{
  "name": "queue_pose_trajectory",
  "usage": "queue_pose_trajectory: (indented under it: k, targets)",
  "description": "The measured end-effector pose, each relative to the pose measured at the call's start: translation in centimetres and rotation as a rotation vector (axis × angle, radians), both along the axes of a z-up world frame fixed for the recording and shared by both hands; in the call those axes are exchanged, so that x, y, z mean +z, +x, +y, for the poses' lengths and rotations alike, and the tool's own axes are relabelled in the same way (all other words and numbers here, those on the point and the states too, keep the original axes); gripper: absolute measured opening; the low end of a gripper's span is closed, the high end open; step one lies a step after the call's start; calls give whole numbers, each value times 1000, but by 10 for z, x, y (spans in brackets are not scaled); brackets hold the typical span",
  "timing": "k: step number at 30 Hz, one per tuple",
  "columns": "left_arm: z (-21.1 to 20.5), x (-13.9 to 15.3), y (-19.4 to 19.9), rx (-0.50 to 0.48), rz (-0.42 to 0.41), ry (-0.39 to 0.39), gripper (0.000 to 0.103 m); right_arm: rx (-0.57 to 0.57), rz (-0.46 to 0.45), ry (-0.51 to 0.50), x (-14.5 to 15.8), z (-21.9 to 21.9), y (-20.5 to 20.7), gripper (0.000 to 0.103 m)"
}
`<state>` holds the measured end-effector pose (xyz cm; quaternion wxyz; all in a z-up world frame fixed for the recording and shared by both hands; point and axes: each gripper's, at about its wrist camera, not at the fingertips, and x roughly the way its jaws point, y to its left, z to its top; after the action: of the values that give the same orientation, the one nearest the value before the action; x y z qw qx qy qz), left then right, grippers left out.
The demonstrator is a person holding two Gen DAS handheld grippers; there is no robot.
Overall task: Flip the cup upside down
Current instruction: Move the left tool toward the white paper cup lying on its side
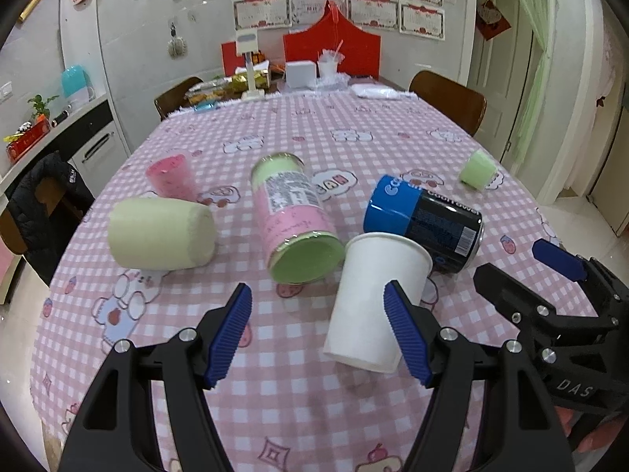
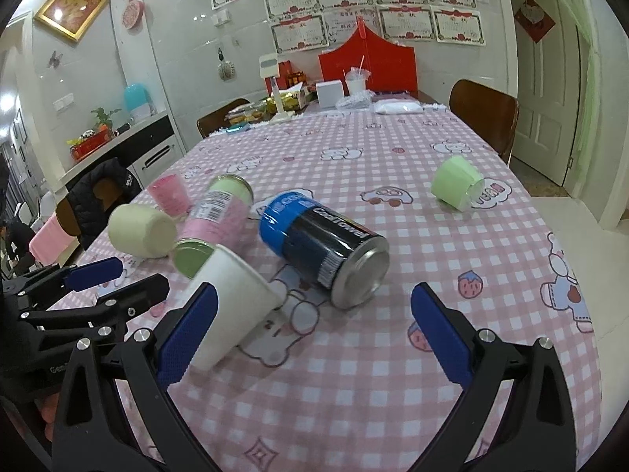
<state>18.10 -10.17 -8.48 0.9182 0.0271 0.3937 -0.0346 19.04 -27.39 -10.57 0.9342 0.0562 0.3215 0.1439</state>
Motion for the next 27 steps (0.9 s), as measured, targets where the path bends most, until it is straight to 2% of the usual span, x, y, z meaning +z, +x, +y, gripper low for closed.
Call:
queue_pose_trajectory:
  k: [5, 14, 23, 27]
  targets:
    - [-9, -12, 16, -12, 56, 0, 69, -7, 35, 1, -10, -10, 12, 95]
    - [-20, -18, 30, -71, 88, -45, 69, -36, 71, 46, -20, -29, 24, 95]
    - [-27, -36, 47, -124, 200, -126, 69, -73, 86, 53, -24, -39, 22, 95]
    - [-27, -41, 50, -140, 205, -176, 69, -81, 90, 52, -25, -41, 21, 95]
